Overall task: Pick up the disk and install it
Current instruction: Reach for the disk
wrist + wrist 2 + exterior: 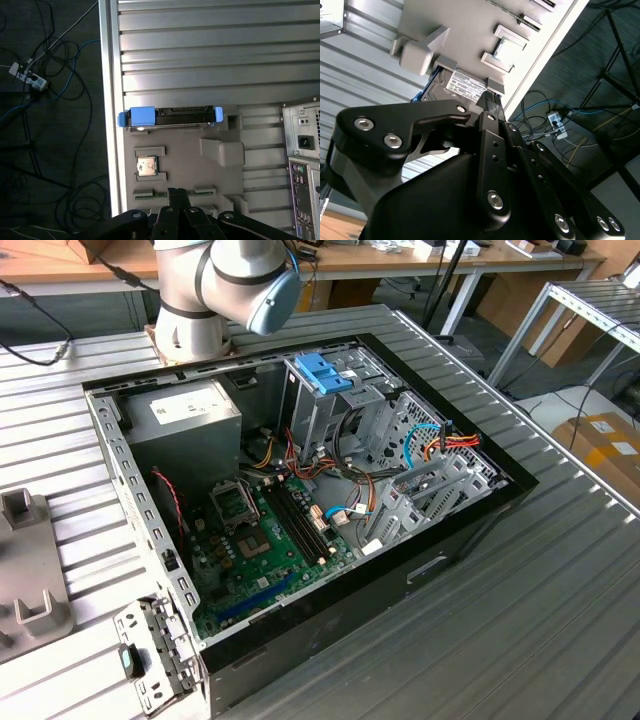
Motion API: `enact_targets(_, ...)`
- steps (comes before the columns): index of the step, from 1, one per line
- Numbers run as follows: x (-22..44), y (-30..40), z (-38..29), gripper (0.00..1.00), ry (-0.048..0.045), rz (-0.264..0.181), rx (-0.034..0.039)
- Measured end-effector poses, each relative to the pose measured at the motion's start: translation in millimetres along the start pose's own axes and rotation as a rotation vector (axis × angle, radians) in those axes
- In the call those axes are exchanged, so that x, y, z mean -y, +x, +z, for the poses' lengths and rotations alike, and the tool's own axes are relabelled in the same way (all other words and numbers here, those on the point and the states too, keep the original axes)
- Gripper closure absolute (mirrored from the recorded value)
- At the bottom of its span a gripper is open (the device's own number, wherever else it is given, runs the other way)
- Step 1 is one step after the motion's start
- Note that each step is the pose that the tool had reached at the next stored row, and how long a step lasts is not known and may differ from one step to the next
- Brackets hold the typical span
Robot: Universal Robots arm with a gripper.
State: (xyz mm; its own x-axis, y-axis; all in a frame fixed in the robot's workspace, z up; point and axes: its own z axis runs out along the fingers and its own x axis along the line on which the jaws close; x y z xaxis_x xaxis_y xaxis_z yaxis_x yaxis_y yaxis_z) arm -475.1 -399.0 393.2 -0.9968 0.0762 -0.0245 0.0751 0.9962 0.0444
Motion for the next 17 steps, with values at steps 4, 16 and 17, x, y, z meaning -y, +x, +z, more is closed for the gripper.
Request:
enact_targets(4, 0.3, 4.4, -0.2, 0.90, 0.0000, 0.000, -0.0001)
enact_targets(16, 1.4, 19.3, -0.6, 0.90, 0.0000, 0.000, -0.0001)
enact_targets(17, 1.5, 20.4, -0.6, 0.90, 0.0000, 0.000, 0.0000)
